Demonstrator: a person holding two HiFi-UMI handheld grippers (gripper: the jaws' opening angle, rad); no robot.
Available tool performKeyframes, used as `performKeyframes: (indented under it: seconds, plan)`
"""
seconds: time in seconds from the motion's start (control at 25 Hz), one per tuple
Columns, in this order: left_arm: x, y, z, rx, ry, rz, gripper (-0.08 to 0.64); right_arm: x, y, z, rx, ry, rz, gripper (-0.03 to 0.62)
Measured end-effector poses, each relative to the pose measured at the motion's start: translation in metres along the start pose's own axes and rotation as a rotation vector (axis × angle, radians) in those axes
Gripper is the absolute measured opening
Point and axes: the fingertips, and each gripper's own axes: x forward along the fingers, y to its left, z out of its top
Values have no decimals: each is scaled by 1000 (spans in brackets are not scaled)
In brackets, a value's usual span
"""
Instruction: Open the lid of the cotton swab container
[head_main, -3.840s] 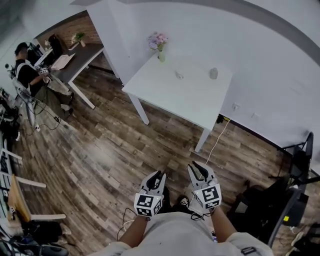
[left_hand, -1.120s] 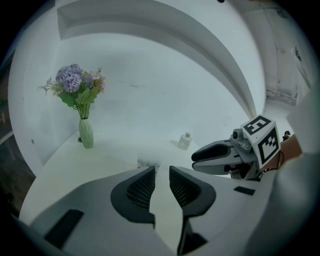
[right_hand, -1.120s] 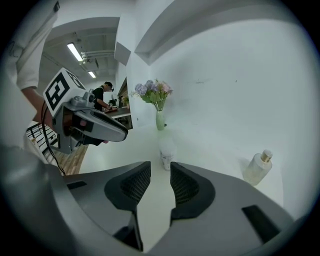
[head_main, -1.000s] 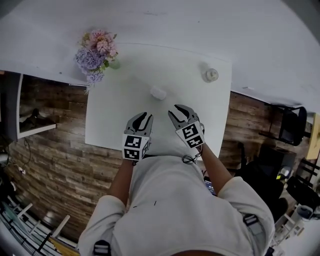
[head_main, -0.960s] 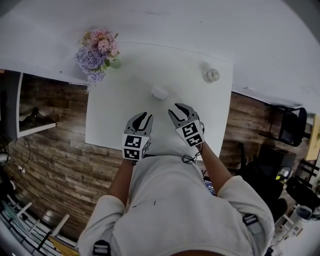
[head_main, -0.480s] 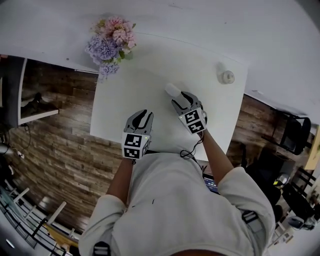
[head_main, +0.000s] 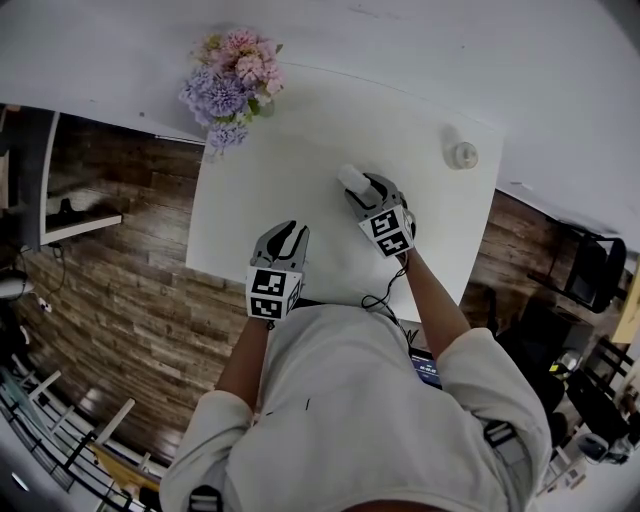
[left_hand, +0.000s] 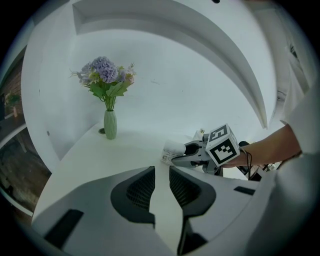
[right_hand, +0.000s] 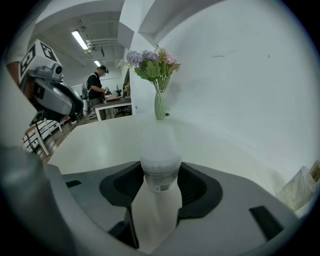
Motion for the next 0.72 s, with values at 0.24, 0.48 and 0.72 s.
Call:
performKeyframes:
  seconds: [0.24,0.48,0.72]
  plan:
    - [1,0,17,83,-21,-2,103,-17,4,5,1,-30,75,202]
    - [5,-8,42,232,-28,-42,125,-55,12,19,-29,-92,180,201]
    - [7,-39,67,368,-46,-134,161,-102,23,31,-34,-143,288,199]
